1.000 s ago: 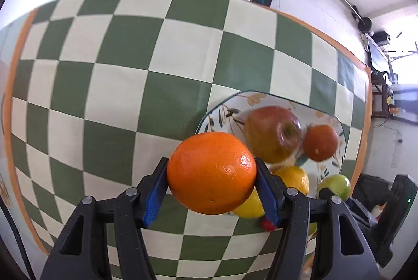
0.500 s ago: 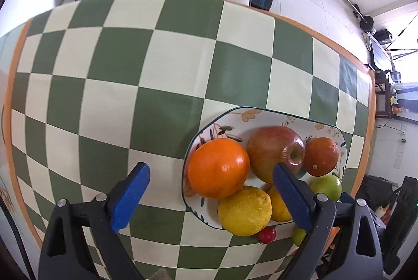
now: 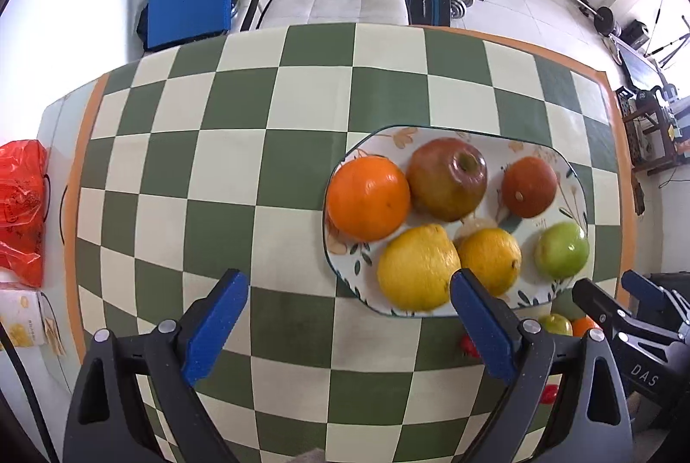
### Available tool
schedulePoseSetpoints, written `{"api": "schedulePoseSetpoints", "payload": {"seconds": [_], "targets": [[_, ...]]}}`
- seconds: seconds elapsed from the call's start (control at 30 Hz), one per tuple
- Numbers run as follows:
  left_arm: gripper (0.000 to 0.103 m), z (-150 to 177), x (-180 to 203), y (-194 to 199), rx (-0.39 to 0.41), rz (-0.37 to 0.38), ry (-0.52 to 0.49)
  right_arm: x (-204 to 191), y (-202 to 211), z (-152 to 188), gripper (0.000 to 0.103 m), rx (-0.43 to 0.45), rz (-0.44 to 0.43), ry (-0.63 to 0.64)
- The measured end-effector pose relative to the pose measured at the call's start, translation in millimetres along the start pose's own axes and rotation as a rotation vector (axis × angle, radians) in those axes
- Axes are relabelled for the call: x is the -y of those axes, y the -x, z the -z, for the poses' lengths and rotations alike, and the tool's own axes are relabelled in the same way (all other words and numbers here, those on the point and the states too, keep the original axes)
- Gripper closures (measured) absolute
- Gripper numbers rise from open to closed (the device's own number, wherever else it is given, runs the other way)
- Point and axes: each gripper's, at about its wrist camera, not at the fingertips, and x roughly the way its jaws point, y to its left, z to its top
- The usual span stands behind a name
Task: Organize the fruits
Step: 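Place the orange on the plate with the left gripper while the right places the green apple, then lift both grippers away from the plate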
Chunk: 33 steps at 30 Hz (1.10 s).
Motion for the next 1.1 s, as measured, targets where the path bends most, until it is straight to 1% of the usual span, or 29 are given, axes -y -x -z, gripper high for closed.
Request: {"api": "schedulePoseSetpoints", "payload": {"seconds": [0.13, 0.3, 0.63, 0.97, 1.1], "targets": [[0.007, 17.5, 1.9, 22.5, 0.049, -0.002, -0.003, -5.4, 17.5, 16.0, 0.007, 0.044, 0.025, 0.016], [0.007, 35.9, 3.3, 55.0, 0.134, -0.007, -0.010, -13.7, 48.0, 38.3, 0.007, 0.100, 0.049, 0.046], [0.007, 67.7, 3.1, 117.3, 0.256, -0.001, -0.027, -29.9, 114.8, 71.9, 0.007, 0.213, 0.055, 0.070], [0.007, 98.9, 7.7, 164.3, 0.332, 0.028, -0.042, -30.5, 180.9, 112.9, 0.007, 0.315, 0.038, 0.049], [0.007, 110.4, 12.7, 175.9, 0.361, 0.019, -0.055, -32.1, 205.4, 130.7, 0.007, 0.355, 0.031, 0.053]]}}
